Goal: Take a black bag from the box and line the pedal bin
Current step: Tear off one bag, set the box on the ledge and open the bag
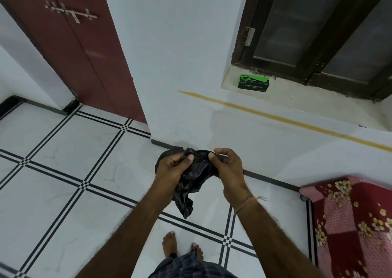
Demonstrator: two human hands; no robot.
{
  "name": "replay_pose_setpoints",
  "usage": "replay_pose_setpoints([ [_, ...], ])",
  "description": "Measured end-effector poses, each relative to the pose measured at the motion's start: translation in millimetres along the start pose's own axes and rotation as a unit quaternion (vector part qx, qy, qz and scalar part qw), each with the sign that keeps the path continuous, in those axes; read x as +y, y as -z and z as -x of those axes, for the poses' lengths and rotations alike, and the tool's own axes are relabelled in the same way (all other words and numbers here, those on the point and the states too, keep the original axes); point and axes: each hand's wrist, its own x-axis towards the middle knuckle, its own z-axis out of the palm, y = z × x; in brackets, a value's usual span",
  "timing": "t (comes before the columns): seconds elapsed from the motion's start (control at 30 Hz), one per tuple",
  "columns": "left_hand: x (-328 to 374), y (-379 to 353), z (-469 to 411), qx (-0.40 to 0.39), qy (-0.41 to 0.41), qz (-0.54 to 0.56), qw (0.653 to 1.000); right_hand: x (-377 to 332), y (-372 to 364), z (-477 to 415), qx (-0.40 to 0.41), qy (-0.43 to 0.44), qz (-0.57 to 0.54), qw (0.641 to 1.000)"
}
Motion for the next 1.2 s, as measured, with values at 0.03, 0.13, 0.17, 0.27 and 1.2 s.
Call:
replay_pose_setpoints([
  [0.03,-2.1,0.2,0.2,0.016,0.005,0.011,1.0,3.7,-0.8,3.7,0.014,0.0,-0.001,1.0],
  [0.13,-8.4,0.1,1.0,0.054,0.006,0.028,0.998,7.5,0.4,16.7,-0.04,-0.022,0.005,0.999],
  [0.17,-10.1,-0.4,1.3,0.055,0.008,0.031,0.998,5.3,0.6,20.6,-0.083,-0.044,-0.007,0.996],
  [0.27,-12.4,1.1,0.2,0.055,0.011,0.036,0.998,3.9,2.6,21.6,-0.126,-0.078,-0.026,0.989],
  [1.2,5.6,1.8,19.0,-0.014,0.072,0.043,0.996,8.0,-10.9,36.2,-0.148,0.11,0.053,0.981],
])
